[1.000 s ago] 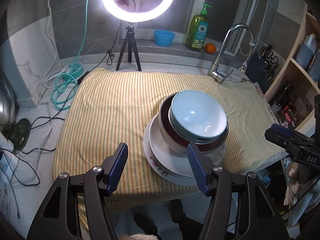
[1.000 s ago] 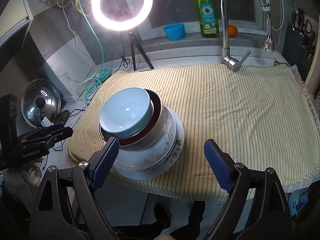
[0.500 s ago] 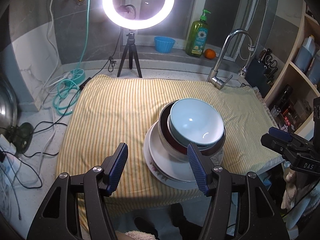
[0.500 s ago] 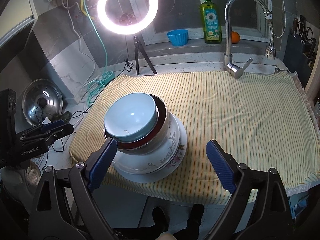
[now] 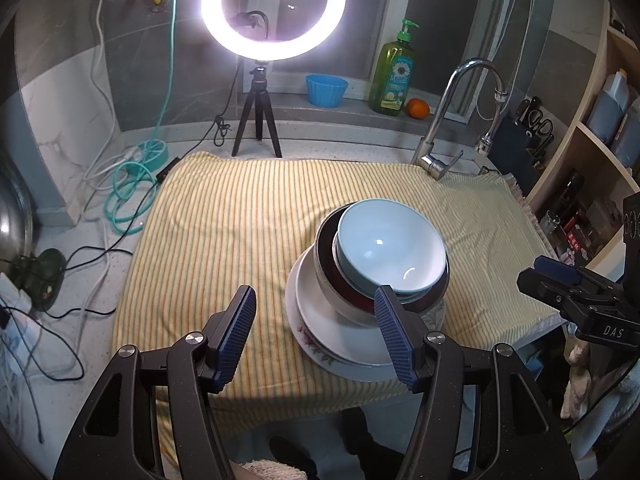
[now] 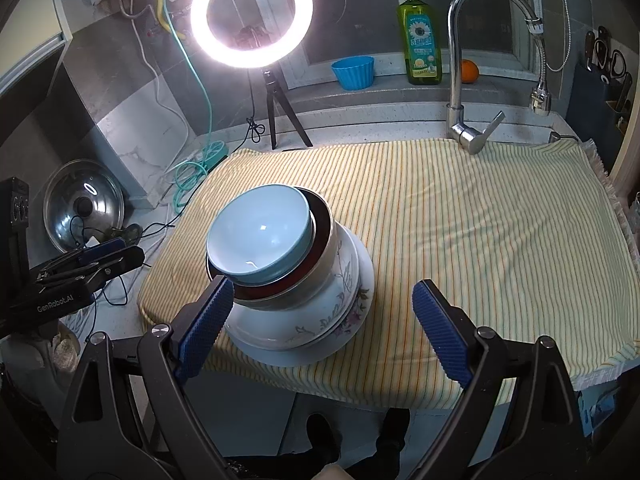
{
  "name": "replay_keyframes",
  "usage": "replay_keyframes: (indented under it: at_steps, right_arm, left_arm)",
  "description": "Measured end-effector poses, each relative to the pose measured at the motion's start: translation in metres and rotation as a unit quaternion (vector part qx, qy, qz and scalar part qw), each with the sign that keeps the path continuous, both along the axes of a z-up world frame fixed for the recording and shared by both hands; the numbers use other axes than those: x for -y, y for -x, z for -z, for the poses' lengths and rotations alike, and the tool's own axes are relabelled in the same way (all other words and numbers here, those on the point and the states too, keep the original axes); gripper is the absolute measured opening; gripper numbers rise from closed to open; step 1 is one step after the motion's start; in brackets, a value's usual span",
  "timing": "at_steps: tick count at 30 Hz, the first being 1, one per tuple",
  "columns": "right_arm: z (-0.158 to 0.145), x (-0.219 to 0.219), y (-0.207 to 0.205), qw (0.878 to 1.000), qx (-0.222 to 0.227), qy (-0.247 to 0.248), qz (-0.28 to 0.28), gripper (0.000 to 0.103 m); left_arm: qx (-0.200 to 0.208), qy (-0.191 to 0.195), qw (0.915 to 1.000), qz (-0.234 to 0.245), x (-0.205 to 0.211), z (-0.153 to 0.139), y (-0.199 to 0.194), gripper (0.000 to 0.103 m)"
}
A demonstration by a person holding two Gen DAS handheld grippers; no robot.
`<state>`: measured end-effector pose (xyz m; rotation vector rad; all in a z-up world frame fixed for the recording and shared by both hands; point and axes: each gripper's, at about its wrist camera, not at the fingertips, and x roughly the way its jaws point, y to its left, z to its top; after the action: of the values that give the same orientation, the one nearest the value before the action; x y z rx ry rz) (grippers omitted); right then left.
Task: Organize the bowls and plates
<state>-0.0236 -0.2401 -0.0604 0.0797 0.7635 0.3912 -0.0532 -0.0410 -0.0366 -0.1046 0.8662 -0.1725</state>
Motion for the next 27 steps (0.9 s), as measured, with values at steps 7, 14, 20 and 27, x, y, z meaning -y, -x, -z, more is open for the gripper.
replay_keyframes:
  at_steps: [7,14,20,27]
  right_arm:
    - [0.001,0.000,0.000,1.000,-0.002,0.000,0.002,0.093]
    - [0.001,0.000,0.000,1.000,-0.002,0.001,0.002,0.093]
    - [0.007,0.001,0.001,1.000,-0.007,-0.001,0.006,0.093]
    - [0.010,0.001,0.001,1.000,-0.009,-0.002,0.007,0.093]
  left_arm:
    - [0.001,0.000,1.0000,0.000,0.000,0.000,-0.001,0.061]
    - [0.001,0.000,1.0000,0.003,0.001,0.000,-0.002,0.061]
    - [0.000,-0.003,1.0000,0.002,0.001,0.000,-0.002,0.061]
    - [0.006,-0.006,1.0000,0.000,0.001,0.001,-0.003,0.061]
